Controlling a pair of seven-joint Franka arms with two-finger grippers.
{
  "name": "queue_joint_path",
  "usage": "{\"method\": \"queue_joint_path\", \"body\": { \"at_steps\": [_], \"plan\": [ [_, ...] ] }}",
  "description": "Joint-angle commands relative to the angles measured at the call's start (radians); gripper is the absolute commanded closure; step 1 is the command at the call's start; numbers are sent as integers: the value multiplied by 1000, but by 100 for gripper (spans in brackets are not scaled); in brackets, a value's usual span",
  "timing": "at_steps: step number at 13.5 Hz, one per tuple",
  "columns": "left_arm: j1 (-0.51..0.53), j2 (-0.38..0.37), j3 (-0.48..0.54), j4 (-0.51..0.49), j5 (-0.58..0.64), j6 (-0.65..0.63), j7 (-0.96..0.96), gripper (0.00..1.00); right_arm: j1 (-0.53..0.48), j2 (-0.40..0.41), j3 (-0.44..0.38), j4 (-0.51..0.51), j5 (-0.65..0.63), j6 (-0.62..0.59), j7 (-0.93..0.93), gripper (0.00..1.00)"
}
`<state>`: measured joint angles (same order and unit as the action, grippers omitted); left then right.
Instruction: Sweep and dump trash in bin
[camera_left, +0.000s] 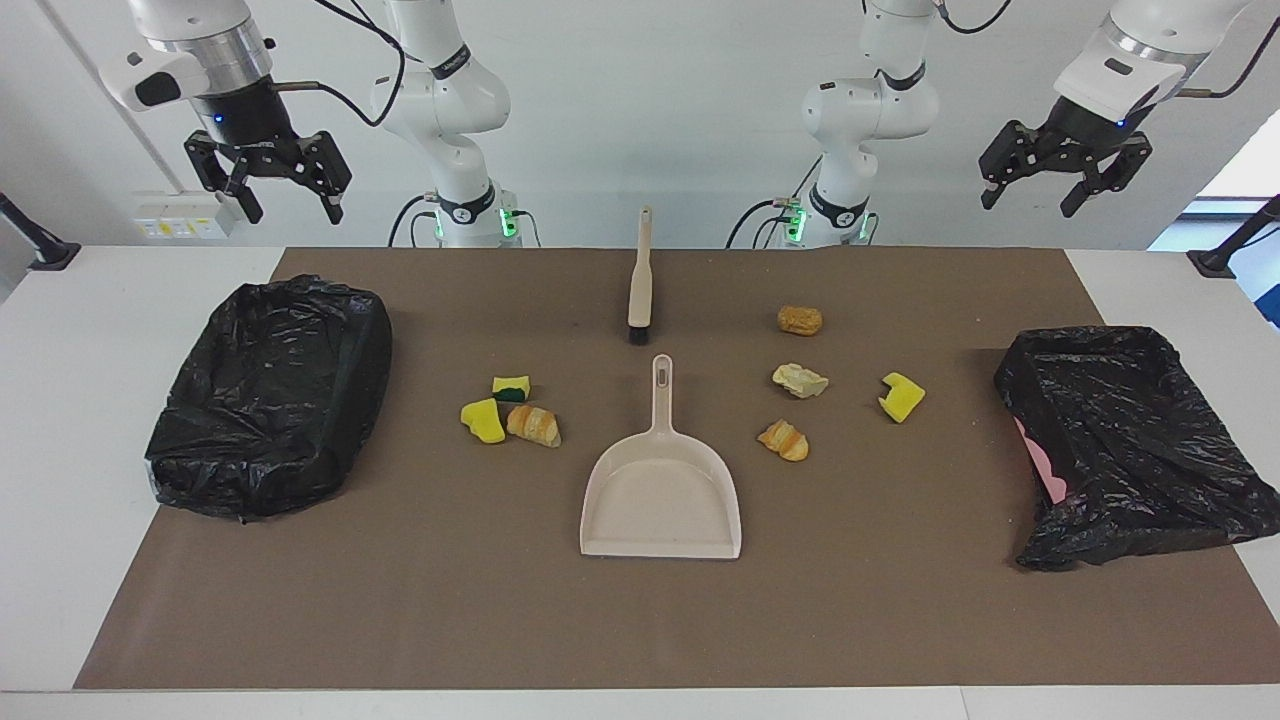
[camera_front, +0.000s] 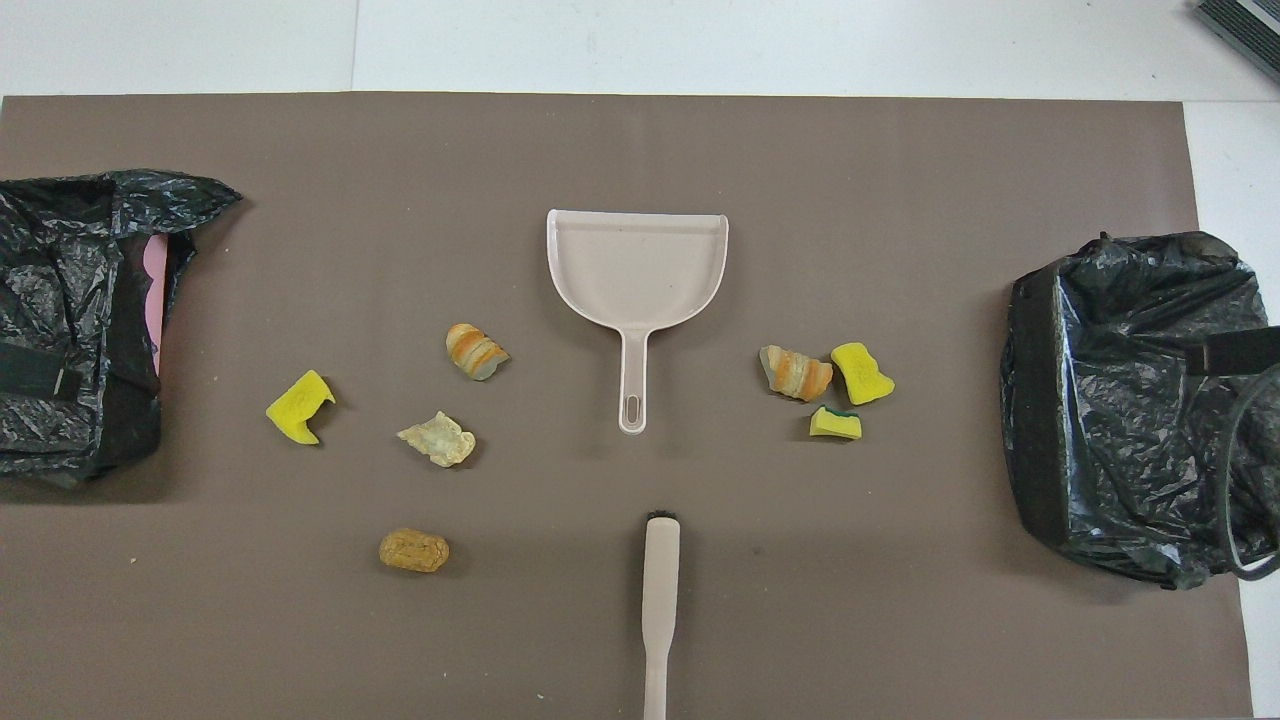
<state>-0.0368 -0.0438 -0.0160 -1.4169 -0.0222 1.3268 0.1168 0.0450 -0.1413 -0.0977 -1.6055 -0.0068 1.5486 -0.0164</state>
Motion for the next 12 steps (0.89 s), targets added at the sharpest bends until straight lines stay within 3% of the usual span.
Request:
{"method": "queue_joint_path", "body": {
  "at_steps": [1, 12],
  "plan": [
    [-15, -22, 8, -22, 10, -11, 4, 0, -10, -21, 10, -20, -2, -15, -13, 0],
    [-15, -21, 4, -20, 7, -3, -3, 0, -8, -27, 12, -25, 1, -13, -10, 0]
  ]
}}
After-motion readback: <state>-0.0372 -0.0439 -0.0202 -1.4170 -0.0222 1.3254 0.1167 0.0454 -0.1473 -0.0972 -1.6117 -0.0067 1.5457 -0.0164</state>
